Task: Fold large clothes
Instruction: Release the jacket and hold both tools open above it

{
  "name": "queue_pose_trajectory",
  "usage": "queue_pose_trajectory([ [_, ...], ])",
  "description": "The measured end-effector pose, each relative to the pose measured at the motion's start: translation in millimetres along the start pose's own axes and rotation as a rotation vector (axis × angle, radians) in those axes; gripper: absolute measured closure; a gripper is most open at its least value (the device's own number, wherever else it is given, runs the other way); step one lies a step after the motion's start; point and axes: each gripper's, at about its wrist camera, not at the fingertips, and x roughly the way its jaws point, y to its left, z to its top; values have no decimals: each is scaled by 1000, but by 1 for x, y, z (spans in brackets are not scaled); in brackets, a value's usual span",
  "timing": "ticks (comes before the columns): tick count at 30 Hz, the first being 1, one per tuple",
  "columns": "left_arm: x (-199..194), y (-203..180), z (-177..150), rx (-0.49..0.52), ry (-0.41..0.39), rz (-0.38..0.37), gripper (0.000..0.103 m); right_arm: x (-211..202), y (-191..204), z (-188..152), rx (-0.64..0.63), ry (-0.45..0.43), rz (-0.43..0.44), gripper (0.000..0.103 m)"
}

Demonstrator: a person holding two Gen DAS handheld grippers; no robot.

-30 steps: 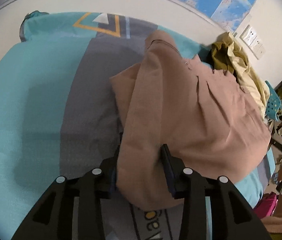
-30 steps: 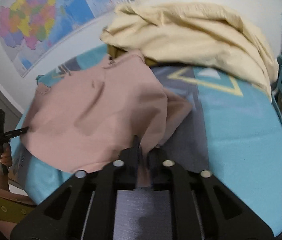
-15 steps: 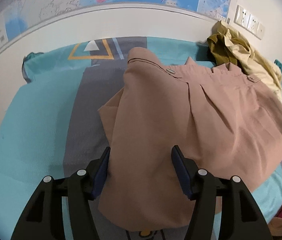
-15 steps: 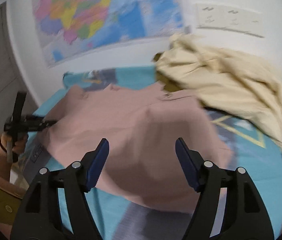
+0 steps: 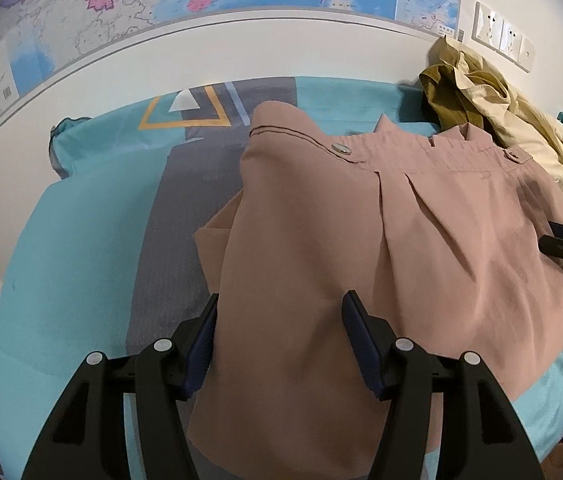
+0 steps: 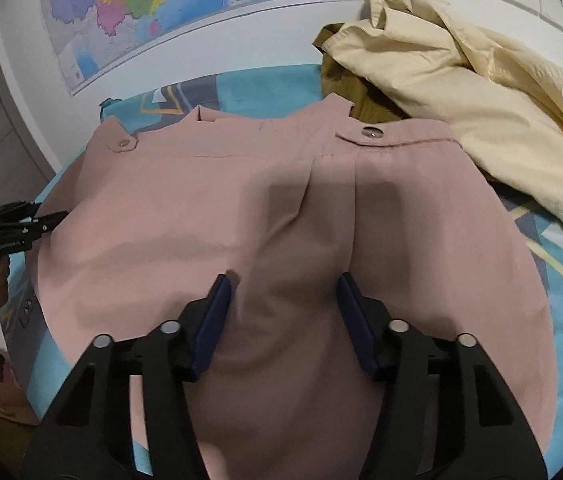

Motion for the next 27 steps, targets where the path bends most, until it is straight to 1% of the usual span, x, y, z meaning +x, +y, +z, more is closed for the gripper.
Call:
queue_pose_trajectory([
  [2, -1, -2, 3, 12, -10, 6, 44, -2, -2, 3, -1, -1, 4, 60],
  [4, -1, -2, 7, 23, -24, 11, 44, -3, 2, 5, -22, -7, -14, 71],
  [6, 3, 0, 13, 20, -29, 18, 54, 0, 6, 9, -43, -2, -19, 99],
  [7, 6, 1, 16, 17, -23, 23, 62, 2, 7, 13, -48, -4, -29, 99],
  [8, 9, 3, 20, 10, -16, 33, 68, 4, 8, 17, -55, -6, -31, 100],
  [10, 13, 7, 28, -5, -10, 17, 71, 4, 9, 24, -59, -26, -37, 101],
  [12, 15, 11, 33, -19, -16, 26, 71, 8, 6, 28, -32, -28, -21, 101],
  [16, 26, 14, 36, -30, -6, 37, 71, 26, 2, 27, -14, 0, -49, 101],
  [19, 35, 16, 39, -41, -1, 44, 70, 27, 1, 33, -1, -7, -54, 101],
  [21, 40, 20, 42, -61, 7, 47, 68, 26, 0, 36, 10, -5, -50, 100],
  [22, 42, 22, 43, -68, 9, 45, 66, 27, 0, 36, 15, 15, -51, 99],
  [23, 42, 23, 43, -71, 6, 39, 64, 26, 1, 35, 14, 23, -49, 95],
  [25, 39, 24, 41, -78, 0, 42, 60, 18, 6, 33, 8, 8, -53, 87],
  [26, 35, 24, 40, -80, -8, 34, 54, 8, 11, 32, -9, -11, -44, 79],
  [27, 31, 26, 38, -87, -11, 17, 51, 2, 15, 33, -22, -28, -35, 70],
])
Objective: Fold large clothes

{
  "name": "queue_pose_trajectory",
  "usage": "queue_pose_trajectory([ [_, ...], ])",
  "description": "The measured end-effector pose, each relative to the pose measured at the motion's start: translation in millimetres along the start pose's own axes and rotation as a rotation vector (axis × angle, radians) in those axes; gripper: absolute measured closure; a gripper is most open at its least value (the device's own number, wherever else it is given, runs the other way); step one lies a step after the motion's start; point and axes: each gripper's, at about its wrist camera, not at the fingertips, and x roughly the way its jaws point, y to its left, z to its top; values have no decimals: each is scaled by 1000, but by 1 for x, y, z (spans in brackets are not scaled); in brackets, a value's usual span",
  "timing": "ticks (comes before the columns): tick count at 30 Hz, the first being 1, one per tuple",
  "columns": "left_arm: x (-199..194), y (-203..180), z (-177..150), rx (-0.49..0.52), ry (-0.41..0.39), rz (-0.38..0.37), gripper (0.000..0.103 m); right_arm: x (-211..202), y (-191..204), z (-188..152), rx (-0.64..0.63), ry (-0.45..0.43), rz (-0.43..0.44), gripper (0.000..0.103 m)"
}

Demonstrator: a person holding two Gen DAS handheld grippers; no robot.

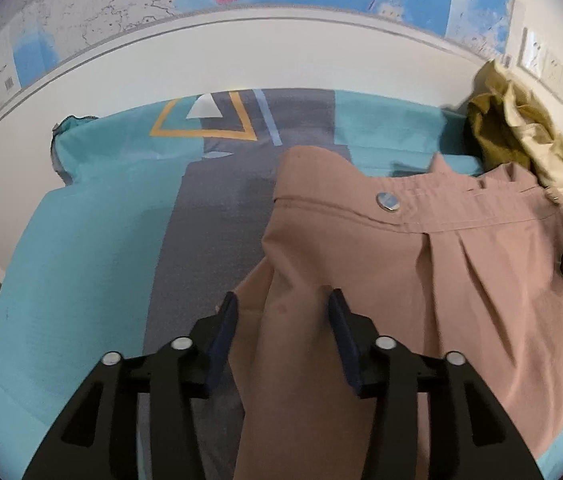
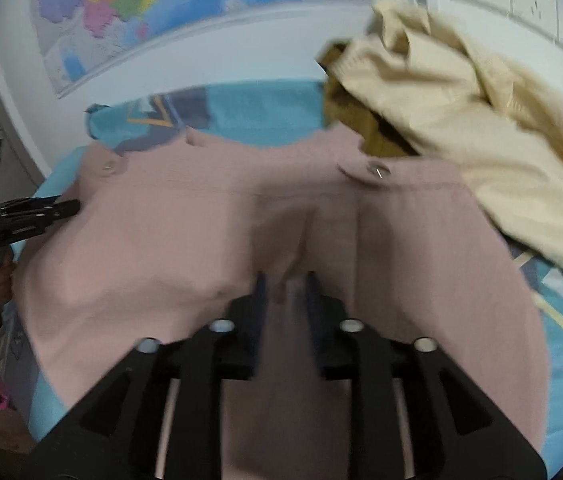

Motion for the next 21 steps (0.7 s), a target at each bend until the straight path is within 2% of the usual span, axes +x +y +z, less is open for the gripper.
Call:
queue_pose_trajectory([
  [2, -13, 2, -6, -3, -22, -26, 49, -19, 14, 1, -46, -42, 34, 55],
  [3, -18, 2, -8, 3, -32, -22, 46, -27, 24, 0, -81, -56, 57, 53],
  [4, -24, 3, -11, 10, -45, -14, 42, -31, 33, -1, -107, -63, 72, 53],
  [6, -36, 2, -18, 22, -71, -31, 41, -34, 51, -3, -159, -56, 115, 52],
  [9, -44, 0, -30, 56, -67, -59, 38, -23, 76, -9, -235, -21, 173, 51],
  [12, -37, 0, -41, 79, -29, -46, 38, 2, 89, -15, -268, 29, 161, 52],
  [14, -26, 4, -43, 65, 5, -45, 37, 22, 90, -16, -275, 51, 101, 55],
  [16, -18, 9, -43, 44, 20, -49, 37, 35, 83, -15, -251, 69, 79, 58],
  [21, -22, 11, -40, -7, 7, -44, 36, 22, 79, -7, -218, 47, 97, 54],
])
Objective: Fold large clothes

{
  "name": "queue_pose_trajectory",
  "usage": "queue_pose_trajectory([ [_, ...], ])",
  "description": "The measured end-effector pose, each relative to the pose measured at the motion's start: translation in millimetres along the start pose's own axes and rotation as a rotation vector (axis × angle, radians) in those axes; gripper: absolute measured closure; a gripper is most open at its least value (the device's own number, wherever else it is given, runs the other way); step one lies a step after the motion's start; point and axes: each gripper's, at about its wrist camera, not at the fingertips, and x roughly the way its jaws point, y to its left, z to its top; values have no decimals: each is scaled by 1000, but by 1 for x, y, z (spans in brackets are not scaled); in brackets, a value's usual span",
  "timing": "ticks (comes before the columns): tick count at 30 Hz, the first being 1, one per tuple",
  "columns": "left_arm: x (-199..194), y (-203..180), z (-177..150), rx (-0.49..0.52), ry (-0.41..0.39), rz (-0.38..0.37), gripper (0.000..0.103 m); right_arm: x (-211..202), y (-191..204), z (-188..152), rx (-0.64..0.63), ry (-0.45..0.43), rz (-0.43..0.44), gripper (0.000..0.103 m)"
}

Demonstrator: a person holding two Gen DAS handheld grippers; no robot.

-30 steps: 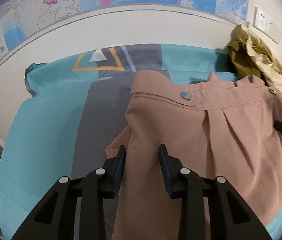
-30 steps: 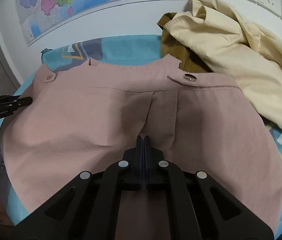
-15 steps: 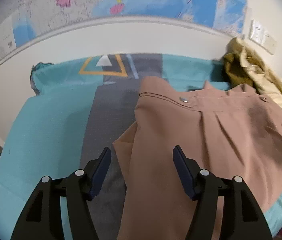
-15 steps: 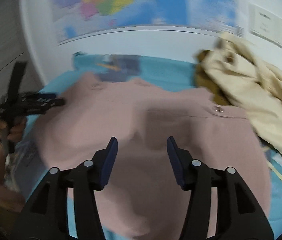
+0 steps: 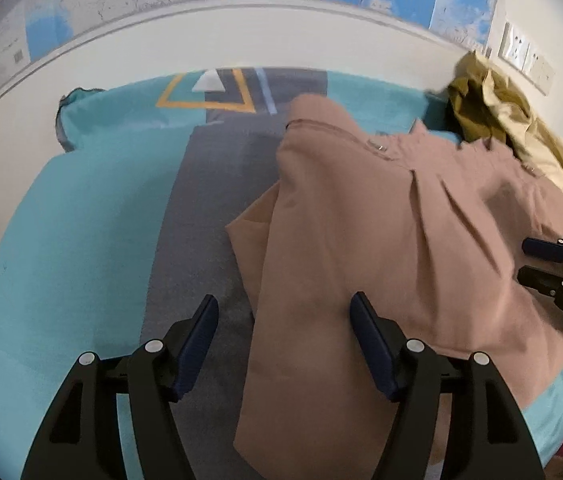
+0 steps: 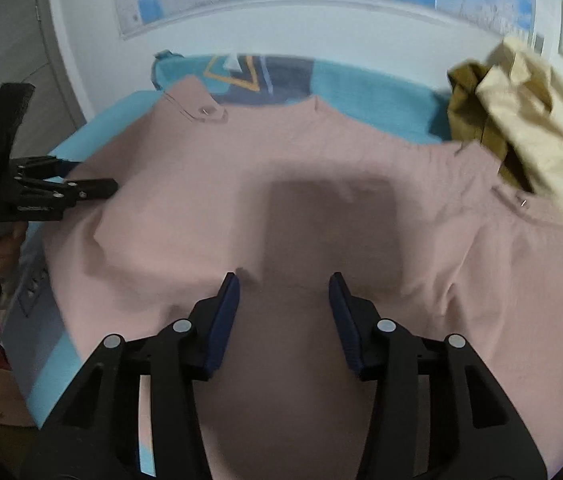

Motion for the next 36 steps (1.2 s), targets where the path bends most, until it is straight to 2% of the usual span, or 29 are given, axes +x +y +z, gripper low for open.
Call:
queue_pose_trajectory([
  [3, -14, 1, -5, -11, -26, -22, 28, -24, 17, 4, -57, -48, 59, 47],
  [4, -19, 2, -8, -19, -34, -34, 27, -33, 30, 4, -116, -60, 85, 46],
  [6, -29, 4, -15, -32, -43, -44, 27, -45, 59, -1, -240, -75, 109, 32],
  [9, -42, 8, -29, -68, -50, -75, 24, -48, 94, -11, -396, -75, 119, 31],
  [12, -54, 6, -47, -78, -53, -101, 21, -29, 119, -24, -518, -26, 59, 31],
  [16, -65, -1, -68, -53, -45, -124, 20, -7, 130, -36, -598, 4, -16, 32],
  [17, -67, -2, -72, -53, -40, -143, 20, -3, 131, -37, -616, 0, -47, 35],
  [18, -68, -3, -76, -59, -32, -171, 20, 1, 131, -38, -632, -11, -90, 43],
  [22, -68, -10, -88, -84, -6, -285, 20, 4, 118, -30, -557, -19, -68, 66],
  [24, -62, -16, -90, -98, 14, -336, 20, -2, 114, -25, -517, -32, -40, 82],
  [28, -49, -30, -85, -140, 25, -435, 18, -21, 100, -7, -400, -82, 18, 86],
  [31, -32, -33, -74, -240, 25, -534, 16, -24, 91, -1, -334, -88, 60, 86],
  [33, -25, -31, -67, -291, 26, -573, 15, -22, 90, 0, -316, -78, 79, 86],
  [35, -19, -26, -62, -369, 21, -658, 14, -22, 92, -3, -313, -73, 87, 84],
  [36, -17, -24, -61, -393, 21, -675, 14, -22, 91, -3, -308, -73, 89, 79],
])
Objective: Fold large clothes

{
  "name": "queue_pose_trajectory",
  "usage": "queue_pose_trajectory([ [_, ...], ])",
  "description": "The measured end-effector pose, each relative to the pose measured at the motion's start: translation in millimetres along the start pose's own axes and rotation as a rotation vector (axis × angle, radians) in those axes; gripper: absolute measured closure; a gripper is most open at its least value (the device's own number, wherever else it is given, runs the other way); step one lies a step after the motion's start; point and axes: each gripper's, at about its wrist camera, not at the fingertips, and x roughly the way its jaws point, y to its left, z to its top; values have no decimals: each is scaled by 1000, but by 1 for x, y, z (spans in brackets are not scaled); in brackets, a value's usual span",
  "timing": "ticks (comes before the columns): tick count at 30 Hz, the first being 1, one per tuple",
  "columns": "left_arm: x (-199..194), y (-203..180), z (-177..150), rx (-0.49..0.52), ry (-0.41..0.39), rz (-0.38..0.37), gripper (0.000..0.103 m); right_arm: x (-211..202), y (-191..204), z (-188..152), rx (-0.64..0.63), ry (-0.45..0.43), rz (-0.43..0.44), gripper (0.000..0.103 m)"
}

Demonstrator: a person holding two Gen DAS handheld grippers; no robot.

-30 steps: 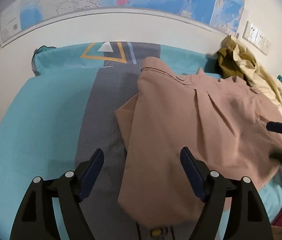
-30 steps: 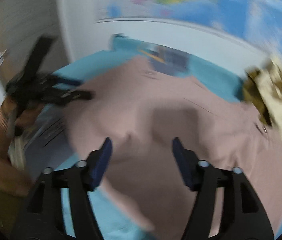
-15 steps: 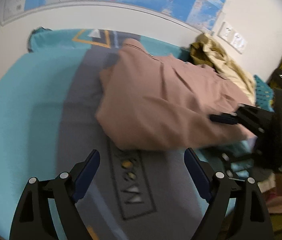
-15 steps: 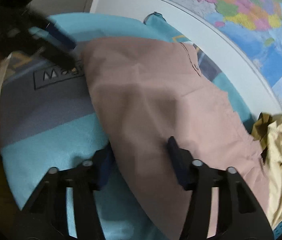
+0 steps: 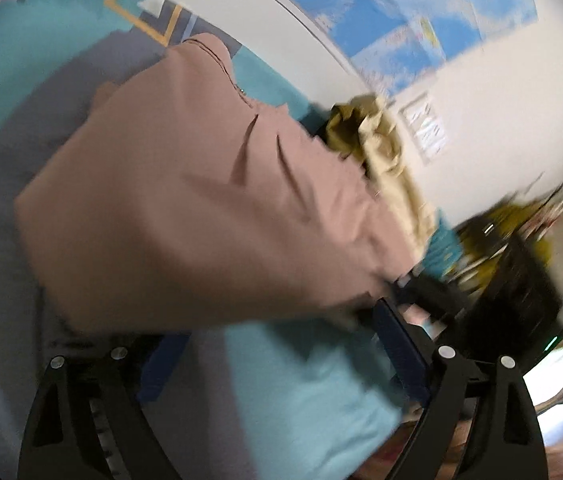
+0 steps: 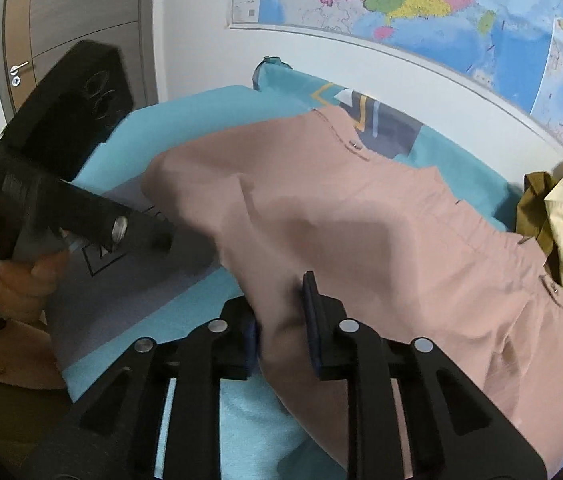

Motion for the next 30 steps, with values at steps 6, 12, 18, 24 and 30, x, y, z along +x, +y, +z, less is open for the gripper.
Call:
queue_pose_trajectory([
  [6, 15, -6, 11, -23, -6, 21, 9, -3, -6, -7, 70, -14, 34, 66],
  [12, 30, -13, 18, 7, 3, 89, 9, -13, -9, -14, 102, -35, 45, 60],
  [18, 35, -24, 13, 94, -5, 208, 13, -32, -13, -27, 110, -57, 56, 44],
  [24, 45, -36, 7, 190, -2, 326, 13, -52, -44, -47, 244, -80, 70, 39],
  [30, 46, -36, 6, 215, 2, 352, 13, -68, -79, -68, 396, -104, 28, 39],
])
